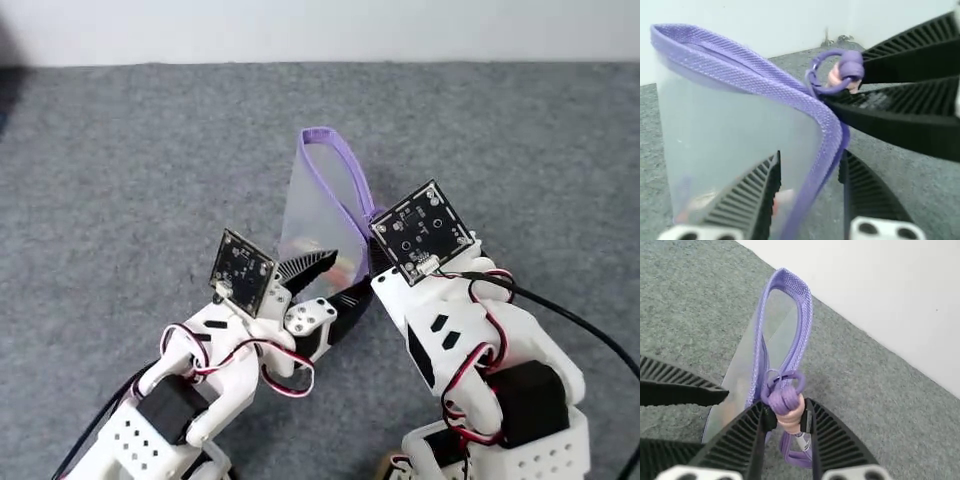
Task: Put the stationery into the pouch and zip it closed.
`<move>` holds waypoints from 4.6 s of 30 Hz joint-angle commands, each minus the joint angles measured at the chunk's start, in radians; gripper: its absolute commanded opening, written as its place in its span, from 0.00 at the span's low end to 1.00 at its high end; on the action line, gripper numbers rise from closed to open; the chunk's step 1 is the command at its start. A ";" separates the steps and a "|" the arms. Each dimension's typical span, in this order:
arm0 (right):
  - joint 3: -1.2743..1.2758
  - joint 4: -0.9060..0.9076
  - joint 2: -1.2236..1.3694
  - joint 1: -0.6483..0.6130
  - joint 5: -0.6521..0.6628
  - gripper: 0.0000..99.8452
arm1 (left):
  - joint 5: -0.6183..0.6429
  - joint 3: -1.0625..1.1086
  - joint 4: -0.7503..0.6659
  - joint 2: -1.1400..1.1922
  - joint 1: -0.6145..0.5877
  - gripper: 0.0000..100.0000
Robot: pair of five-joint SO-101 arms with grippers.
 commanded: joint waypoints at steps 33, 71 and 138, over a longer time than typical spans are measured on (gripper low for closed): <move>-0.040 0.018 0.007 0.016 0.043 0.01 | -0.190 -0.173 0.388 -0.143 -0.141 0.19; -0.031 0.007 0.008 -0.142 0.046 0.01 | -0.121 -0.234 0.327 -0.054 -0.104 0.19; 0.086 -1.141 0.641 0.415 0.316 0.01 | -0.124 -0.292 0.453 -0.058 -0.097 0.01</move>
